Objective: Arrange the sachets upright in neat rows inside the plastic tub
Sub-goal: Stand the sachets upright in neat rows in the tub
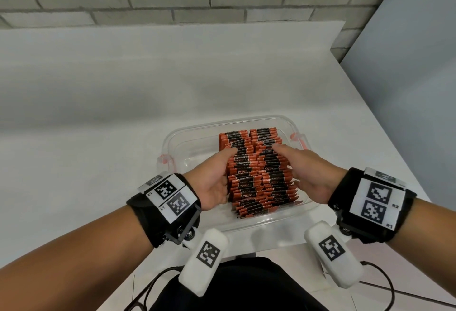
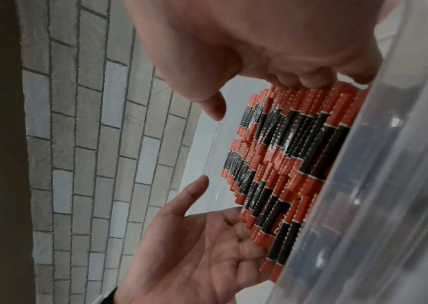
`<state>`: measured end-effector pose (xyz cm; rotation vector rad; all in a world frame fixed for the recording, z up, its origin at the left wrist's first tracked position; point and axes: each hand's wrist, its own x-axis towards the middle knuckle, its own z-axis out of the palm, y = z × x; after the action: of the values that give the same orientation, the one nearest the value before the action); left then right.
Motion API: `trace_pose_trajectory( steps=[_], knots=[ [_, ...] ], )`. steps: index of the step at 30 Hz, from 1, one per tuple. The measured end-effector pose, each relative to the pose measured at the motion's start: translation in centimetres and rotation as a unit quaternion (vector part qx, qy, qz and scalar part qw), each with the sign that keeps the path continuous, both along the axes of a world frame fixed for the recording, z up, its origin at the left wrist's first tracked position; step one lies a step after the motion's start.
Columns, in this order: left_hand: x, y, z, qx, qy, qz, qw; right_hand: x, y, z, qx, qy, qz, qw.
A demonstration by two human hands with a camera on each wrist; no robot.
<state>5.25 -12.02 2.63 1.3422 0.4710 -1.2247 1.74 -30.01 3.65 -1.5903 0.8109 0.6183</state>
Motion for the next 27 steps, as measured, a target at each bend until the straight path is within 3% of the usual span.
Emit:
trace_pose_trajectory(
  steps=[13, 18, 23, 27],
  knots=[
    [1.7, -0.1, -0.1, 0.006, -0.072, 0.054, 0.996, 1.6, -1.1, -1.6, 0.007, -0.046, -0.05, 0.998],
    [2.5, -0.2, -0.1, -0.038, -0.054, 0.069, 0.995, 2.3, -0.8, -2.1, 0.004, -0.052, -0.041, 0.998],
    [3.1, -0.5, -0.8, -0.01, -0.069, 0.11, 0.991, 3.0, -1.2, -2.3, 0.007, -0.055, -0.043, 0.998],
    [3.2, -0.7, -0.8, -0.039, -0.056, 0.103, 0.992, 3.0, -0.6, -1.5, 0.005, -0.058, -0.049, 0.997]
  ],
)
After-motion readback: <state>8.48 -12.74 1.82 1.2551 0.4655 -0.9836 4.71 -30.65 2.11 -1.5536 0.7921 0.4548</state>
